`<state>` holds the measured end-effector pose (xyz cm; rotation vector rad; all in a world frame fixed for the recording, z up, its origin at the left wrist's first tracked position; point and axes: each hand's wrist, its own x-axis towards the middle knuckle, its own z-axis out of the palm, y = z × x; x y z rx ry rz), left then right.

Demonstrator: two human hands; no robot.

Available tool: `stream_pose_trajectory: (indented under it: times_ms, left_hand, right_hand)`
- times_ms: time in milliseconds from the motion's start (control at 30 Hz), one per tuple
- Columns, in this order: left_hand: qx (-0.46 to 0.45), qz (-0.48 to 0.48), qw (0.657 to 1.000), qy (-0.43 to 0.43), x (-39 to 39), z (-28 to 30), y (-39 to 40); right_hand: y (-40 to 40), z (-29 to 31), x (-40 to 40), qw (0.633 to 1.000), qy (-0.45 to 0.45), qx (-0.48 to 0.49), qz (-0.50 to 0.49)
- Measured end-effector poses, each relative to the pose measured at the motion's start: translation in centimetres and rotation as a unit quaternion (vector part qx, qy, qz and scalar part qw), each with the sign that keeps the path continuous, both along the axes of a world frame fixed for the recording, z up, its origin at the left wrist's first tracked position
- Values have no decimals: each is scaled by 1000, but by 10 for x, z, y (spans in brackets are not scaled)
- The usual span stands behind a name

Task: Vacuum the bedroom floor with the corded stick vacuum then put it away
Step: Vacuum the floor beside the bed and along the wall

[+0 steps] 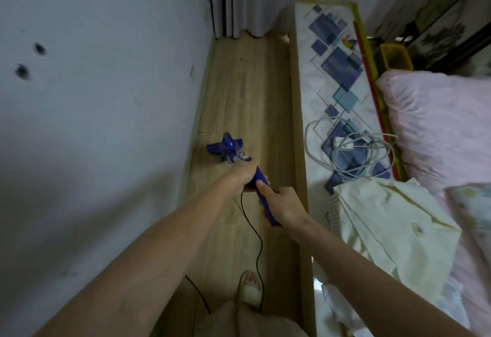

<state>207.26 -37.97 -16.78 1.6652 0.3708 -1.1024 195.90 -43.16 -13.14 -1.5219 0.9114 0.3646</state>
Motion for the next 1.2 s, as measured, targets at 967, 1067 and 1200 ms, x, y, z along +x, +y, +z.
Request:
stream_pose_trajectory:
  times_ms: [967,1067,1200]
  left_hand:
    - [-31,39,999,-19,53,-38,-5]
    - [-24,41,998,-31,71,-48,-17]
    - [-15,45,998,-45,92,-59,-30]
  right_hand:
    - [-1,-28,54,1000,-18,20,-13]
    - [-11,-48,73,999,-27,22,-1]
    - [-22,-66,95,999,-24,13,17]
